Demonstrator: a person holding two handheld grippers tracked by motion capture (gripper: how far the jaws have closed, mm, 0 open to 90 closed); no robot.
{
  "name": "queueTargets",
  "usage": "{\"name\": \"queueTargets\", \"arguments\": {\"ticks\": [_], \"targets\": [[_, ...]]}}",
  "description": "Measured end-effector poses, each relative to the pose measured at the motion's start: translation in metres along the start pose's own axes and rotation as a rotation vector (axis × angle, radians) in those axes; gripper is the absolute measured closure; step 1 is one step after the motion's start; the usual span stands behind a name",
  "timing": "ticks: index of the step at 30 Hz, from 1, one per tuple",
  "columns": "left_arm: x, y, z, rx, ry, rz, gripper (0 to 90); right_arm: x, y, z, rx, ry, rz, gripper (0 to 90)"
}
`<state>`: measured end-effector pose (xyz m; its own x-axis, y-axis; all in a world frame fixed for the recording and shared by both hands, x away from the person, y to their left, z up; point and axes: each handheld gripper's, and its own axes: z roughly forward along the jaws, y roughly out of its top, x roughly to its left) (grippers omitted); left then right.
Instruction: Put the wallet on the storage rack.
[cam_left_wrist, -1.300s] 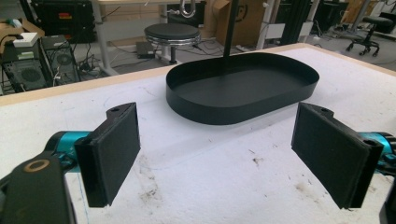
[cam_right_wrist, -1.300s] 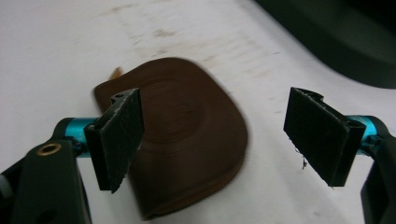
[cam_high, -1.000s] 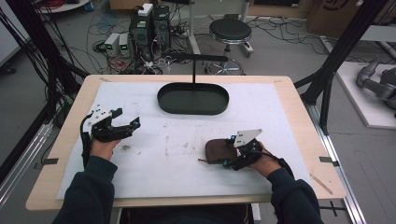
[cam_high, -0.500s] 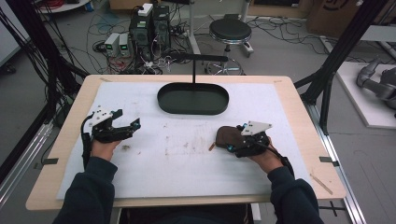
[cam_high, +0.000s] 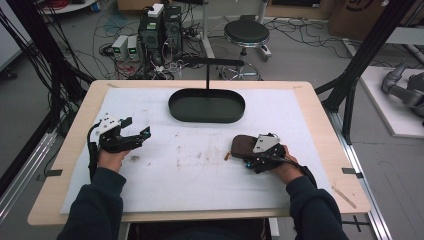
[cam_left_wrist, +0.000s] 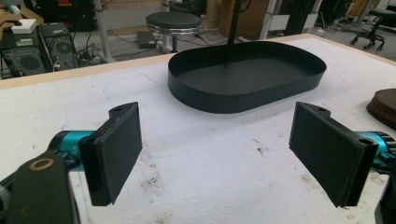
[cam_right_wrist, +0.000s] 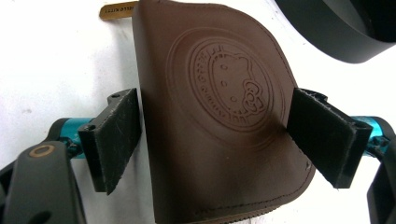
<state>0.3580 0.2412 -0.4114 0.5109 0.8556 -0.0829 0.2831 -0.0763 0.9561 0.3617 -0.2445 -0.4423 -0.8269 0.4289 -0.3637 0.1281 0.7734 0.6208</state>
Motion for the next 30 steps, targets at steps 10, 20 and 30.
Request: {"name": "queueTargets", "arguments": {"ticks": [10,20,30], "targets": [[0.0,0.0,-0.001,0.002,0.003,-0.004,17.4,0.001,0.008,-0.005,0.037,-0.011,0.074,36.6],[0.002,-0.001,-0.002,0.0,0.006,-0.011,17.6,-0.012,0.014,-0.021,-0.029,0.024,0.277,59.3],[0.002,-0.001,-0.002,0.002,0.009,-0.009,17.7,-0.024,0.01,-0.037,-0.097,0.046,0.405,65.7]]}}
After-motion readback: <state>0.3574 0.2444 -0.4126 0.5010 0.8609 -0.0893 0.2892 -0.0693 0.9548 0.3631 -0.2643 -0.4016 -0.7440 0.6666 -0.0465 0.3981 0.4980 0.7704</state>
